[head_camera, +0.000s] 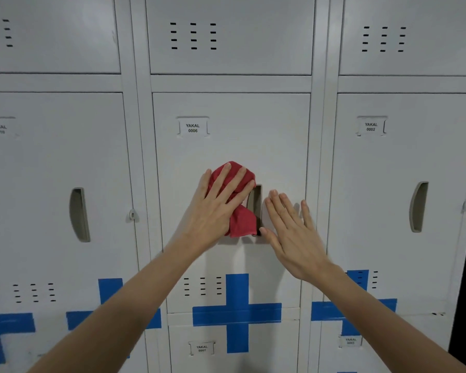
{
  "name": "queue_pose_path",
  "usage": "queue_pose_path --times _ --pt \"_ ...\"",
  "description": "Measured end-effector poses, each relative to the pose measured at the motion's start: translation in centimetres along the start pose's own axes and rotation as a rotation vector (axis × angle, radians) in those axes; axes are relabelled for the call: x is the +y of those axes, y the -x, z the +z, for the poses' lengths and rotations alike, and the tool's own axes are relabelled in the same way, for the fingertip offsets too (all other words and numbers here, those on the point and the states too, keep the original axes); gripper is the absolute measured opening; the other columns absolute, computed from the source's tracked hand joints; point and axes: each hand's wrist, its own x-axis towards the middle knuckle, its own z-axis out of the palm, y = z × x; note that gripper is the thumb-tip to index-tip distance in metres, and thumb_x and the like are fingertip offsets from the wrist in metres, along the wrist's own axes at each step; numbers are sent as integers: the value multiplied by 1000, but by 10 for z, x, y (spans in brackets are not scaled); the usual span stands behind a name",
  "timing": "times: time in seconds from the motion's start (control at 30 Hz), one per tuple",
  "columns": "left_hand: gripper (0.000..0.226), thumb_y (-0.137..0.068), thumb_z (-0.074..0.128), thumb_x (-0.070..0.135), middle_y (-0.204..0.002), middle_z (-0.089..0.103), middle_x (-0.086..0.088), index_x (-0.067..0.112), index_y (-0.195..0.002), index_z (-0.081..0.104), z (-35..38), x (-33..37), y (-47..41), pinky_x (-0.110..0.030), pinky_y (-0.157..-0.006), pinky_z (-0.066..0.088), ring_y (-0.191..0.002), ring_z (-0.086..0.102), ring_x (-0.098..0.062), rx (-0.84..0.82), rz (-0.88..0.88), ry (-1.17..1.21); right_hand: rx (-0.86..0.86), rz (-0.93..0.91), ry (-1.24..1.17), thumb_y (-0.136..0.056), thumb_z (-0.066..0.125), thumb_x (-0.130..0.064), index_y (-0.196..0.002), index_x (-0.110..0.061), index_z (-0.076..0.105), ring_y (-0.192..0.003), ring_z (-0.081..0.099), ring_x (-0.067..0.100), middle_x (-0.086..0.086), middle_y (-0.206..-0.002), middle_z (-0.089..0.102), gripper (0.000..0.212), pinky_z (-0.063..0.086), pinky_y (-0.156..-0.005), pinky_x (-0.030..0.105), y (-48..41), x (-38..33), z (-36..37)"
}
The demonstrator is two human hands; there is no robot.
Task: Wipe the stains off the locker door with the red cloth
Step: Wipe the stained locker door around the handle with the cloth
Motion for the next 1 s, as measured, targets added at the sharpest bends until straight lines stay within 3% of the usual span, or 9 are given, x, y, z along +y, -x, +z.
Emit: queue_pose_path --times 0.1,0.23,0.43,0.7,0.8,0.93,1.0 --pt "71 -87 35 39 -160 13 -12 20 -153 17 -4 12 12 -59 -114 17 -146 14 -37 -44 -86 27 -1 1 -10 -97 7 -53 -151 -16 0 -145 -9 16 0 -158 -9 66 -6 -115 44 0 0 1" --pt "68 -85 28 42 -155 27 -14 18 -149 31 -7 23 20 -60 -112 23 -142 25 -39 -61 -139 75 -7 13 -20 -97 6 -54 -151 -16 -3 -145 -12 15 0 -158 -11 67 -5 -115 44 0 -2 2" --pt "73 -81 53 28 -156 24 -12 19 -149 30 -1 28 39 -59 -112 23 -143 25 -36 -42 -115 71 -22 17 -26 -92 -3 -58 -150 -17 -7 -143 -18 13 -2 -157 -17 71 -8 -116 44 -1 -4 0" --pt "91 -71 77 29 -156 24 -13 18 -149 31 22 53 79 -59 -111 18 -143 17 -35 -78 -61 96 -25 17 -38 -91 -8 -60 -149 -17 -7 -144 -17 13 -2 -157 -16 73 -8 -117 43 1 -3 0" --pt "84 -79 69 30 -157 22 -12 18 -150 26 29 65 87 -58 -110 18 -144 19 -36 -85 -52 128 -39 18 -28 -91 -6 -59 -150 -17 -7 -143 -17 12 -3 -157 -17 72 -7 -118 44 4 -2 -1" --pt "57 -98 34 39 -157 24 -9 20 -150 25 31 67 91 -57 -111 22 -144 18 -33 -72 -85 140 -45 11 -38 -91 -7 -59 -150 -17 -7 -143 -17 12 -2 -157 -18 72 -7 -118 44 5 -5 -2" --pt "57 -98 32 41 -157 24 -9 20 -151 24 33 67 92 -57 -113 24 -144 19 -32 -74 -88 118 -48 14 -35 -90 -7 -59 -150 -17 -8 -143 -18 12 -2 -157 -18 73 -8 -117 43 3 -5 -2"
